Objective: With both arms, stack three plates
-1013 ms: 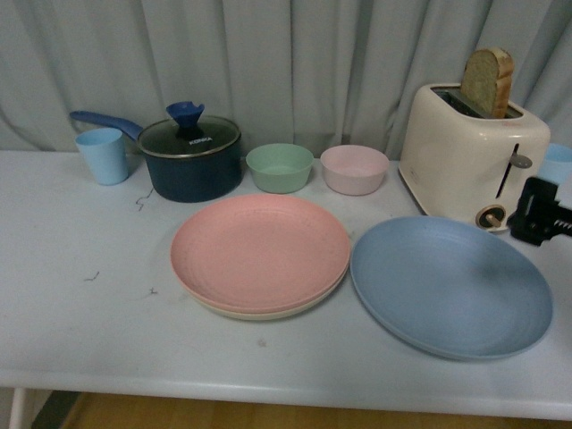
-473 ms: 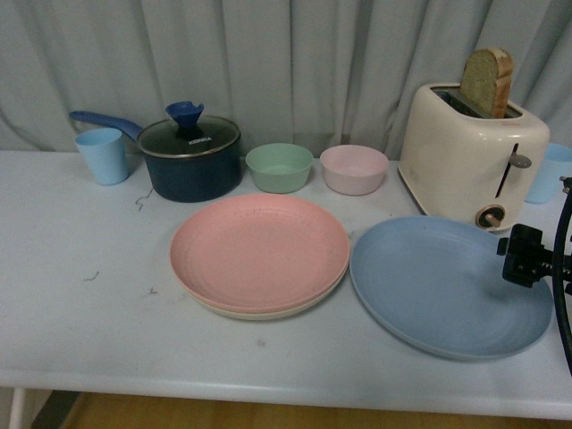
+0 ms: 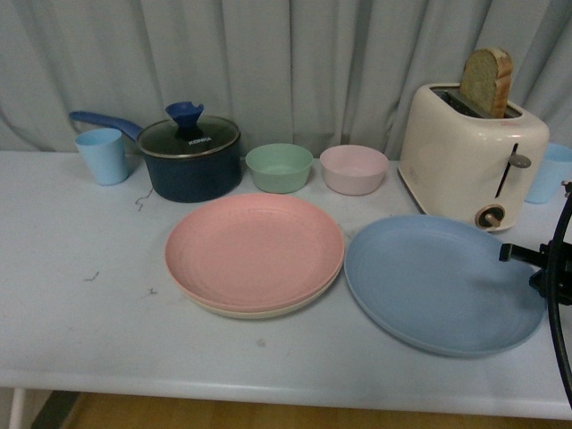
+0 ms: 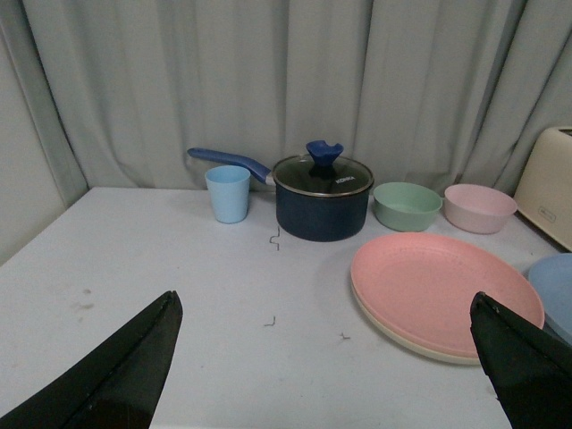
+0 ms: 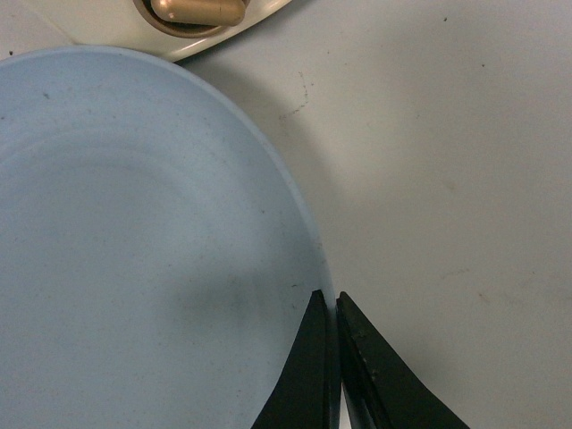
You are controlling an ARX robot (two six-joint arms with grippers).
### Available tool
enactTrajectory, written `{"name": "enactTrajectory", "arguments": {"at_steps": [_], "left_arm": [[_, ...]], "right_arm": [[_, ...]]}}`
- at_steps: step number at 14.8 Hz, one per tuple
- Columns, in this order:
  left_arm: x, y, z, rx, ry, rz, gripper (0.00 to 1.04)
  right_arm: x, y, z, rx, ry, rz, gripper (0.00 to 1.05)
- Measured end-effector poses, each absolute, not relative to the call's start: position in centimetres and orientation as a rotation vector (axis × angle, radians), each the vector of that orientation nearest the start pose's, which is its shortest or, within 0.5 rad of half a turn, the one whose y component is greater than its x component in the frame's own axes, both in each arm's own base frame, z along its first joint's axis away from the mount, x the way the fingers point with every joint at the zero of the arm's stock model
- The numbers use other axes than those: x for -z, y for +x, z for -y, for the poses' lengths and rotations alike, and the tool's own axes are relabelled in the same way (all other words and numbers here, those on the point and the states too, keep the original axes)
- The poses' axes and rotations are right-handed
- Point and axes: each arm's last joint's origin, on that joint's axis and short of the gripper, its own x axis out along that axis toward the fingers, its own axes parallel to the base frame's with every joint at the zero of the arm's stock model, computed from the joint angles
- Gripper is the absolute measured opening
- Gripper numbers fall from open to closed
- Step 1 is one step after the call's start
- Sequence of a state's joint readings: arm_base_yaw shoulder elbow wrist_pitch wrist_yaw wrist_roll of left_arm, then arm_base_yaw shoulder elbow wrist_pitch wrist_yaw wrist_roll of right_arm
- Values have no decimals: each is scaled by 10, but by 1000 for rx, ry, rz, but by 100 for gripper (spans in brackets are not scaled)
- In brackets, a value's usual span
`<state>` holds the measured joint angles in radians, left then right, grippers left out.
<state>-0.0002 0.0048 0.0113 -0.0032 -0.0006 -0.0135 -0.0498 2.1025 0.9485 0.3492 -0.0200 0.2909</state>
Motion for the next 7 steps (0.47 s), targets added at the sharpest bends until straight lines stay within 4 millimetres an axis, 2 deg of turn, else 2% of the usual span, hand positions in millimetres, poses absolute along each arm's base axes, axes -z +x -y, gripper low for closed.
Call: {"name": "enactTrajectory", "arguments": {"at_steps": [2,4,5,6,7], "left_arm": [[-167,97,0,0,-14,3,98],[-167,97,0,0,-14,3,98],[-167,97,0,0,-14,3,98],[-167,97,0,0,-14,3,98],[-167,97,0,0,-14,3,98]], "right_arm": [[-79,364,24,156,297,-743,2],[-124,350,28,138,299,-654,2],[-151,345,21,90,308,-591,2],[-180,339,4,9,323,-531,2],[-196,339,-15,-77,341,-517,2]]}}
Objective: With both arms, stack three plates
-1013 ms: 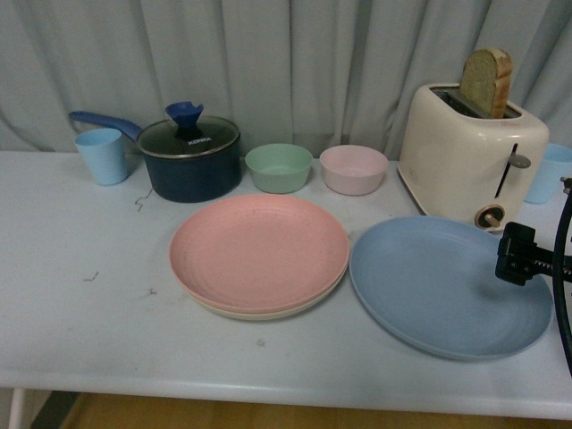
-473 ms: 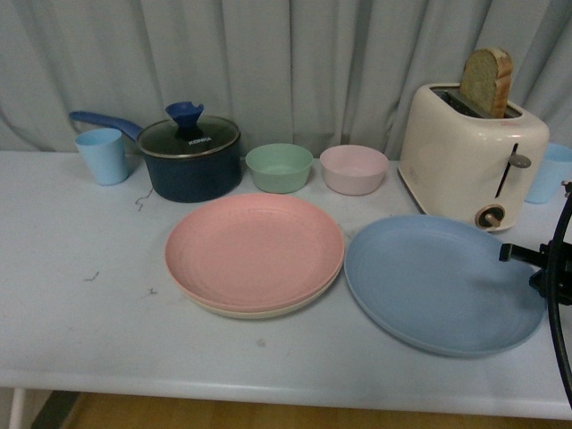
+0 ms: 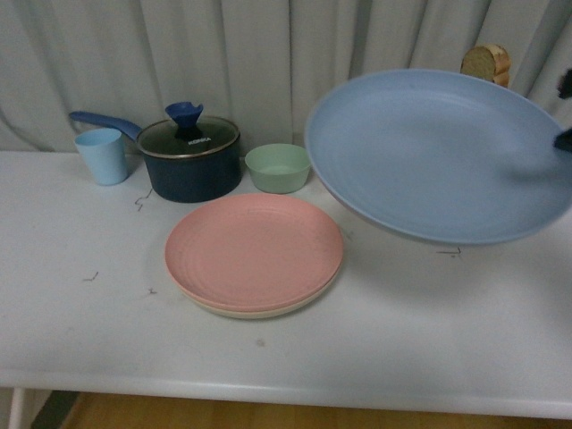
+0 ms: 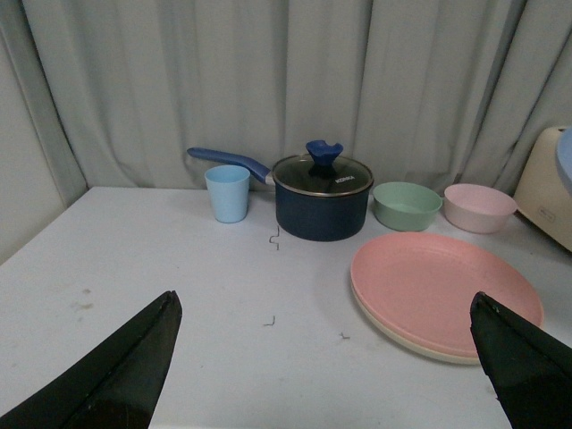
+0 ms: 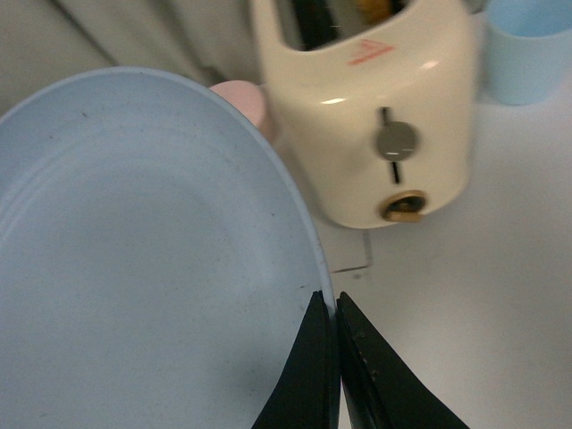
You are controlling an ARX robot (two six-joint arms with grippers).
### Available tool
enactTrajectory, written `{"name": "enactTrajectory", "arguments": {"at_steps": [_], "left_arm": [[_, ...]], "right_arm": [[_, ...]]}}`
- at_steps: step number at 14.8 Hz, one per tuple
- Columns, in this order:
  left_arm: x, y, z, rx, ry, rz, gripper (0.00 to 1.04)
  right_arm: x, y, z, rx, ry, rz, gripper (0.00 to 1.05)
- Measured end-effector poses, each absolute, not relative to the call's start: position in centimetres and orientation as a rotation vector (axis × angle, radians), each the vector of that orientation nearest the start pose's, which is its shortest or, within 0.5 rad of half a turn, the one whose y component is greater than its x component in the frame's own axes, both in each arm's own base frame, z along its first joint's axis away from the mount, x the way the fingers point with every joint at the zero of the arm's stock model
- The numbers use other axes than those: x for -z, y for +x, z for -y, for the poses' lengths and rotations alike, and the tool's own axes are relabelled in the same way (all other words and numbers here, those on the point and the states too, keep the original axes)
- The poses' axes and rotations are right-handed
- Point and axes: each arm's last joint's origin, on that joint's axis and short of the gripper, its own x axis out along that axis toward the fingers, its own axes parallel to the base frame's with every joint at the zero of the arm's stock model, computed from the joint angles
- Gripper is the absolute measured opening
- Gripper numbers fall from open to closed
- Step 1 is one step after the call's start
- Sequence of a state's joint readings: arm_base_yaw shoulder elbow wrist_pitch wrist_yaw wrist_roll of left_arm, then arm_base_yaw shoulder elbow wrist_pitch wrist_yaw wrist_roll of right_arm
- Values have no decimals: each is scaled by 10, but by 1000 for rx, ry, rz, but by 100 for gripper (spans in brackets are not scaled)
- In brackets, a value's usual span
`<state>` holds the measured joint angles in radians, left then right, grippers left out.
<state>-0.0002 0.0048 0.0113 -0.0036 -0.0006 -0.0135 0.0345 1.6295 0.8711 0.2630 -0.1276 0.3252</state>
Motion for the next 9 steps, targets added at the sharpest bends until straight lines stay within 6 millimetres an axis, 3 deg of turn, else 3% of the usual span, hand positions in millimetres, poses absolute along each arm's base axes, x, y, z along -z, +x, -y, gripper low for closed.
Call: {"name": "enactTrajectory", "arguments": {"at_steps": [2,5,9], "left_arm": [[-167,97,0,0,-14,3,98],[-167,97,0,0,-14,3,98],[-167,97,0,0,-14,3,98]], "right_arm": [[-201,345,-37,-145,367,-534,2],[-186,375,-81,-234,446,-633,2],[-160,422,-106,-165,489,-724,2]]}}
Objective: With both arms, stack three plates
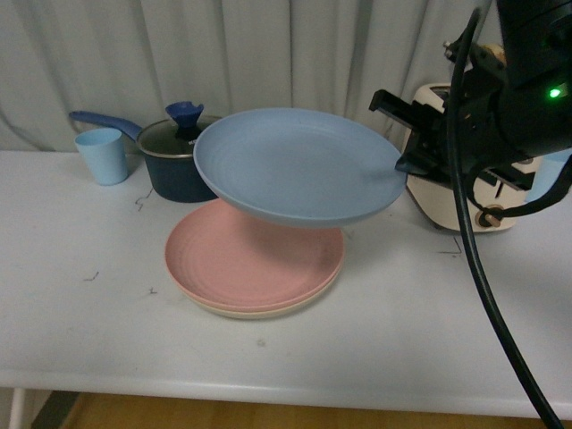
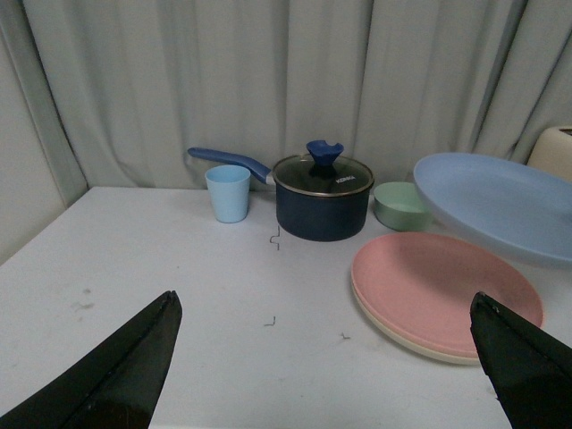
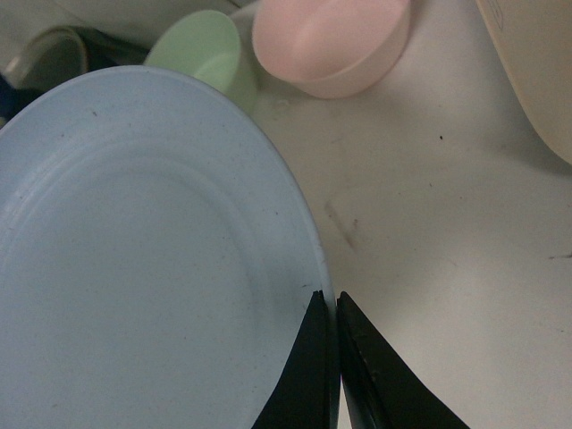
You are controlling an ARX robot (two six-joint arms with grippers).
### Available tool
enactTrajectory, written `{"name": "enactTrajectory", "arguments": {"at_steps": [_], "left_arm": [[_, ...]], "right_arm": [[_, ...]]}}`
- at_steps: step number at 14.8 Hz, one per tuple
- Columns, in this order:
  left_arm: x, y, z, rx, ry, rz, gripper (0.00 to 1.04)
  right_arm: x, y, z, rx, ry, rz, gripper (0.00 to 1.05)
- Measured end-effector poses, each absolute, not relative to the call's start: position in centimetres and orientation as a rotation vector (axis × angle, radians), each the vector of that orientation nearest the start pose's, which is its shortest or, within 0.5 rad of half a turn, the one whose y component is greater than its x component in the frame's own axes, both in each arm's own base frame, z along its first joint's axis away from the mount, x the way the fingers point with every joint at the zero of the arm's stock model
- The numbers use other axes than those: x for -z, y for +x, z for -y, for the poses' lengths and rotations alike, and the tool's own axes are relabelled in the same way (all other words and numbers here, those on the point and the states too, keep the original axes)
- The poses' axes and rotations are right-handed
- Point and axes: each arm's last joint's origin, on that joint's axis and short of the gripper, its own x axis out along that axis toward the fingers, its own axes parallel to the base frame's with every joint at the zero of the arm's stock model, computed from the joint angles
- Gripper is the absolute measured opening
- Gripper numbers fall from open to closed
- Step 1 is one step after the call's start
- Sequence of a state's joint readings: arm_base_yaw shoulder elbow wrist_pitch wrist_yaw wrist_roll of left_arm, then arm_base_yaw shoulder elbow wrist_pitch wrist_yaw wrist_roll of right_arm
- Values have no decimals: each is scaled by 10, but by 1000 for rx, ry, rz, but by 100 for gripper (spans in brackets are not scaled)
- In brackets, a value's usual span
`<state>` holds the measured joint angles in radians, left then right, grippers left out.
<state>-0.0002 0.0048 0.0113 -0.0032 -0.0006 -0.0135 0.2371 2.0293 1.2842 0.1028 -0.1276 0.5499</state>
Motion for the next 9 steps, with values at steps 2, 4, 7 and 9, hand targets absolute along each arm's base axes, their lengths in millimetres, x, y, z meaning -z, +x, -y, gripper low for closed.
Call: {"name": "enactTrajectory", "arguments": {"at_steps": [2,4,7,9], "left_arm": [[-167,97,0,0,-14,3,98],[-167,97,0,0,-14,3,98],[-167,97,0,0,-14,3,98],[-167,97,0,0,-14,3,98]], "right_arm": [[-138,437,-115,-115,470,-780,2],[-123,446,-132,-123,460,-817,2],[-112,452,-160,-165,443,-841,2],[-104,447,-172,-178,424,-860,2]]}}
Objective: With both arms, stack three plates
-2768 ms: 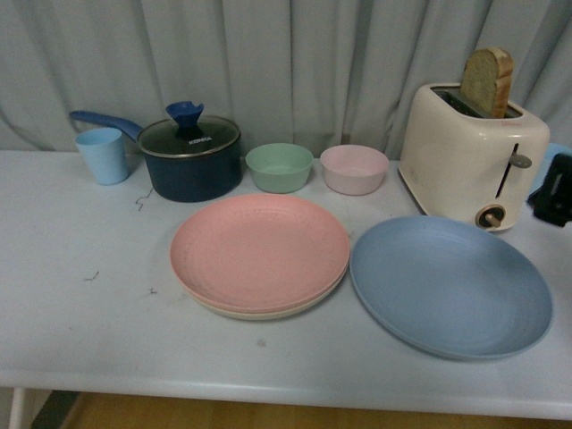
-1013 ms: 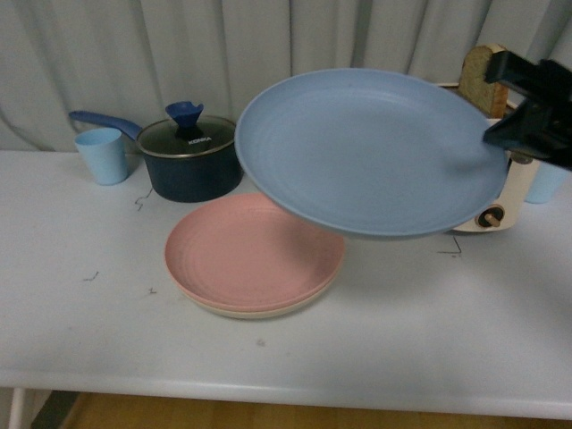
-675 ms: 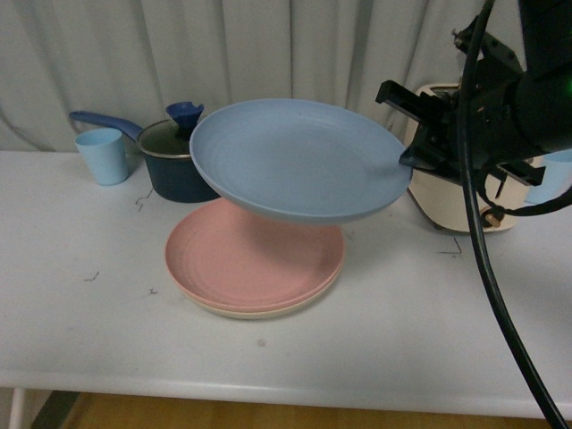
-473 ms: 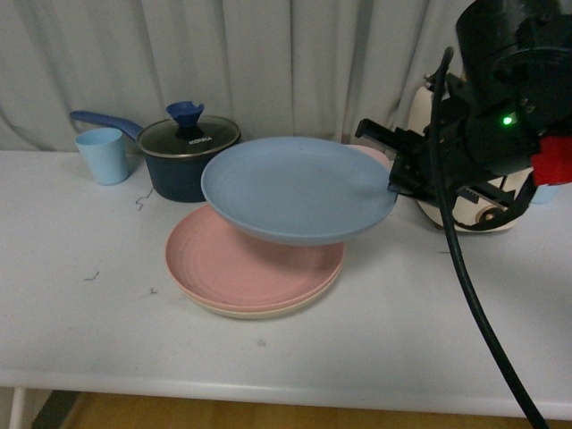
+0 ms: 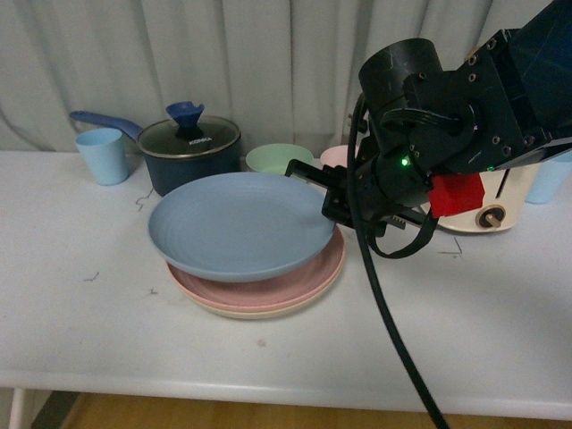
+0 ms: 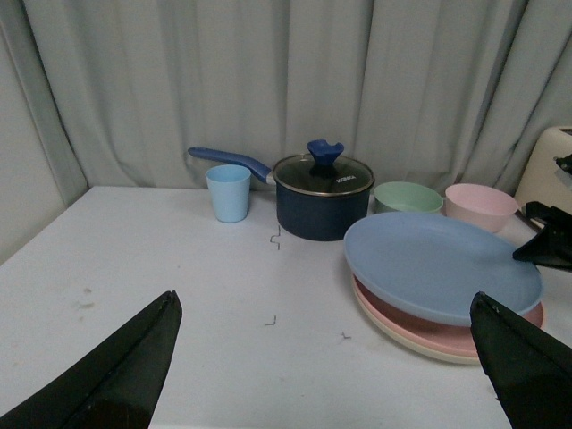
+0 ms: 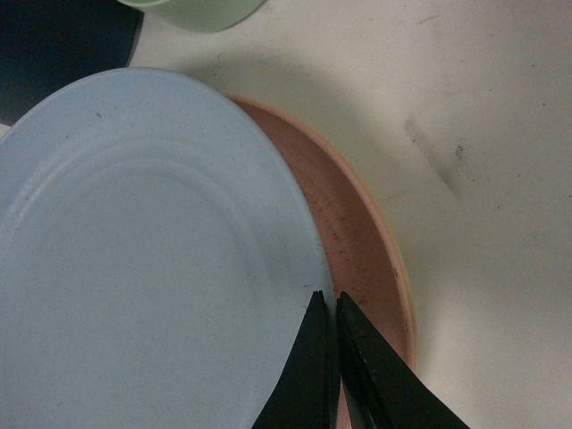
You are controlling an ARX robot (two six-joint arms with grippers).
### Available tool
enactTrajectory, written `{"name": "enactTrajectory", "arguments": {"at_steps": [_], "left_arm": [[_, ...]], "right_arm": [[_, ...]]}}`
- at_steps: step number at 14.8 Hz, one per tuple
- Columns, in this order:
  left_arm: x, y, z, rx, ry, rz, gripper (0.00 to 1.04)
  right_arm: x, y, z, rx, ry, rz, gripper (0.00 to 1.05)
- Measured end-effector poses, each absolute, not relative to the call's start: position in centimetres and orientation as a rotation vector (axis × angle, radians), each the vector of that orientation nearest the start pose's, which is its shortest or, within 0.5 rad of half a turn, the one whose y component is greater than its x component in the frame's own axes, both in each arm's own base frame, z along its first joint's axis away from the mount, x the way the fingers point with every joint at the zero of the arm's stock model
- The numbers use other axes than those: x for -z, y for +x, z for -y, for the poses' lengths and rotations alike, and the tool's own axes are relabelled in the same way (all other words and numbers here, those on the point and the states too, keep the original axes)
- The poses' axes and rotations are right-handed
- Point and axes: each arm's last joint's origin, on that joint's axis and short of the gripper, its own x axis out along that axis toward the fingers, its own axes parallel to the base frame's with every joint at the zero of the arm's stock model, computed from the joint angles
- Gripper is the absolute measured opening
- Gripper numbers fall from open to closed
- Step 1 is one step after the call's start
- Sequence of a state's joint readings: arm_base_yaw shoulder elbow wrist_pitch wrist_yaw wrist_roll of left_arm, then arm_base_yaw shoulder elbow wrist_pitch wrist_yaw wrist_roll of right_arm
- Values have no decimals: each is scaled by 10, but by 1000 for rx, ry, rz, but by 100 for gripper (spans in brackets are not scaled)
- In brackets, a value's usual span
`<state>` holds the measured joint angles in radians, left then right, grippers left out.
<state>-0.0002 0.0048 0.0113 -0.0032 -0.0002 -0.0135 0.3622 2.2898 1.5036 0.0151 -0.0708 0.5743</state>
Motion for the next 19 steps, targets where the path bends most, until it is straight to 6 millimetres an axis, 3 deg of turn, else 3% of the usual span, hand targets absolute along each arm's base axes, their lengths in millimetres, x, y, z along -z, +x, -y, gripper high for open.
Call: {"name": "enactTrajectory", "arguments": {"at_steps": [7,8,9,10,11,13,14,19], "left_arm": [[-167,97,0,0,-14,3,98],[-167,97,0,0,-14,3,98],[-167,97,0,0,-14,3,98],[-167,97,0,0,-14,3,98],[-167,97,0,0,-14,3,98],[-167,97,0,0,-14,3,98],[-167,97,0,0,-14,3,98],[-167,97,0,0,-14,3,98]], "right_arm": [[-97,451,-173,-120,341,-870,4],[-98,452,-173,-121,343,-867,15],[-99,453,-173,-126,352,-847,37],[-117,434,-148,-173,412,-802,80],[-177,407,-102,-224,471,-574,97],[-205,377,-68,-265,494,-453,98],[-209,368,-60,-270,499,-430,98],[-217,344,-39,-257,468,-305,95]]}}
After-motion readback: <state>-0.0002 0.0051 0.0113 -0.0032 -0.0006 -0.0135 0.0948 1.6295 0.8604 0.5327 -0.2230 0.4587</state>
